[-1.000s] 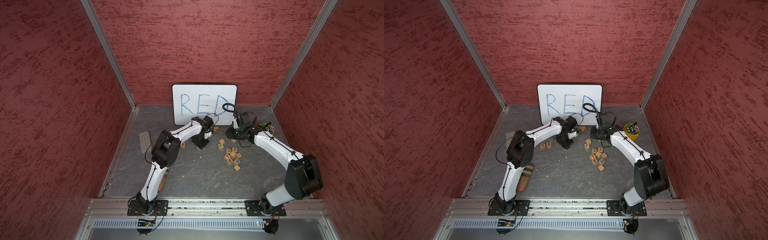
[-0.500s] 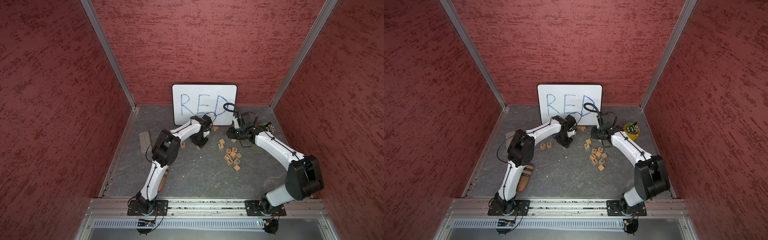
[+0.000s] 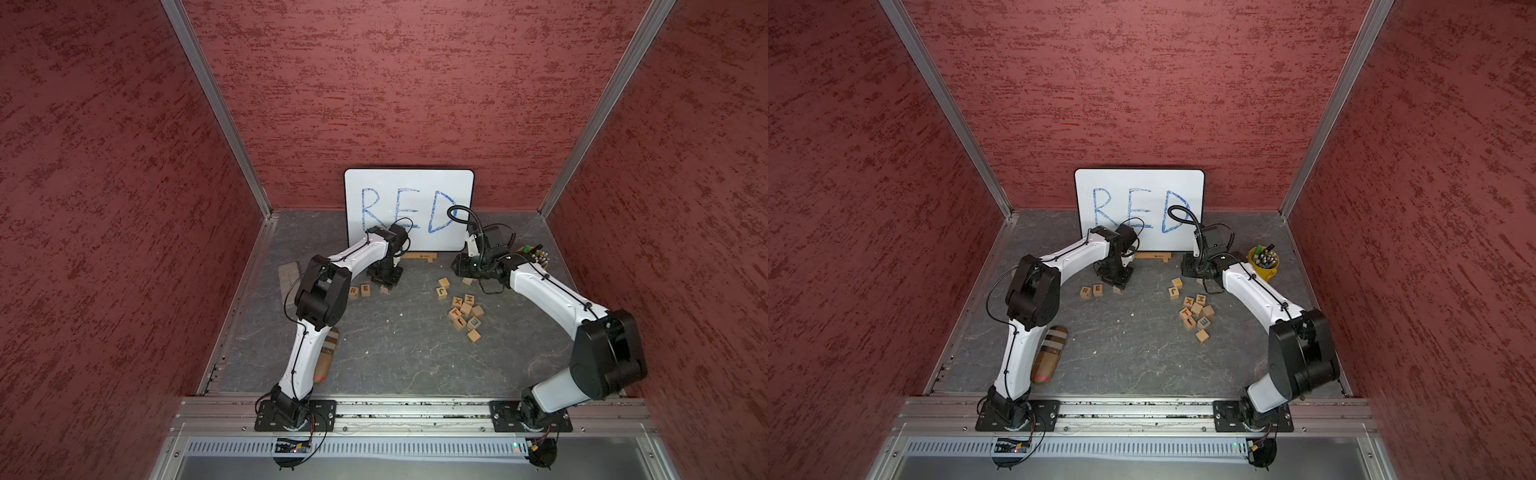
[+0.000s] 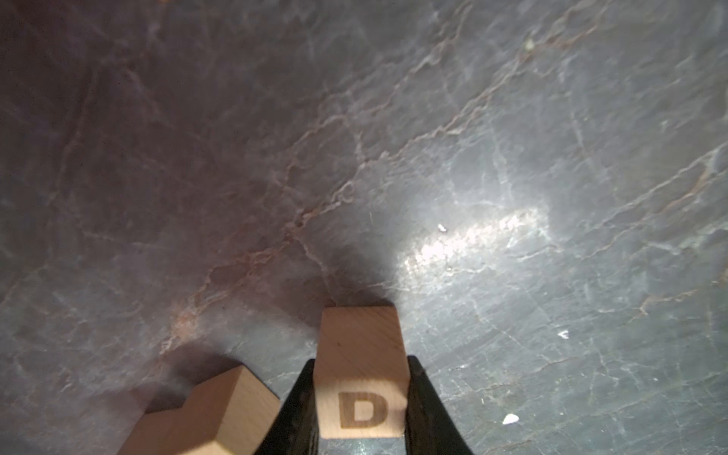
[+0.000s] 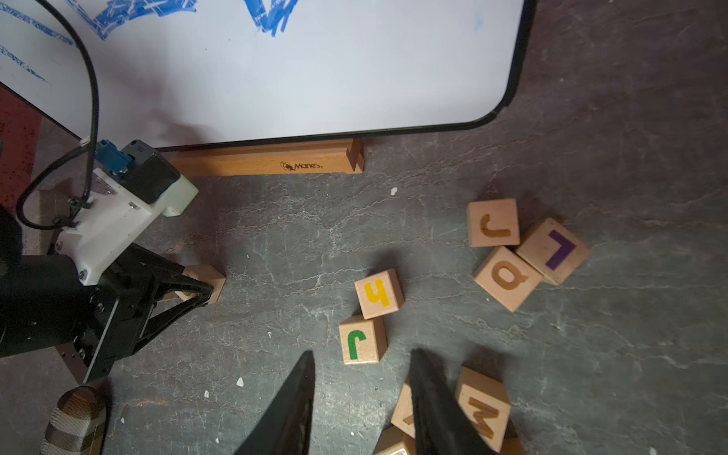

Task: Assemble the uppercase word "red" with letter blocks
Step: Move the letter block to the center of the board.

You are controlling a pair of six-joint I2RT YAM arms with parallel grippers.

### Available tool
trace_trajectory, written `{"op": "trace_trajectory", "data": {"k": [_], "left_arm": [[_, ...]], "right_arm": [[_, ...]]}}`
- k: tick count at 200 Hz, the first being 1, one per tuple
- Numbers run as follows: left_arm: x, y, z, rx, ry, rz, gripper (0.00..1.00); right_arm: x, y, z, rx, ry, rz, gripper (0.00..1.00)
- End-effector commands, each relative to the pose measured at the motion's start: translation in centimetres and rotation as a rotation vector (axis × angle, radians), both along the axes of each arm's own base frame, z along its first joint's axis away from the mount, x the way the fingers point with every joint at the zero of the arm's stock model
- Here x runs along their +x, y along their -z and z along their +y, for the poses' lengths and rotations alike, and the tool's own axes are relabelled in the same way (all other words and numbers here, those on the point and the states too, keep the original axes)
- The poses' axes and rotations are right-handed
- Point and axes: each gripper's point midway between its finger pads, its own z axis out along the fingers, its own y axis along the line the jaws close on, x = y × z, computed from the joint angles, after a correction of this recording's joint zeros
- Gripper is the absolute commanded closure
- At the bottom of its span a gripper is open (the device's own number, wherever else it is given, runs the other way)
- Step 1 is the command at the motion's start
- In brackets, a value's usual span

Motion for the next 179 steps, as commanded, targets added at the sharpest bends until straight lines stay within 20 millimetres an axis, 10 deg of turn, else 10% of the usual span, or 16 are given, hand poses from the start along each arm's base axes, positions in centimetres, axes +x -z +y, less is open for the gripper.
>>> {"op": "trace_trajectory", "data": {"k": [1,179], "left_arm": [[-1.2,-0.4,0.8,-0.005,-0.039,0.025,0.78],[-0.9,-3.7,0.4,-0.026,0.021,-0.07,0.43]], "right_arm": [[0.1,0.1,-0.1,0.01,-0.004,-0.014,0.58],[-0.5,-0.3,-0.2,0.026,-0.006,-0.024,0.58]]}}
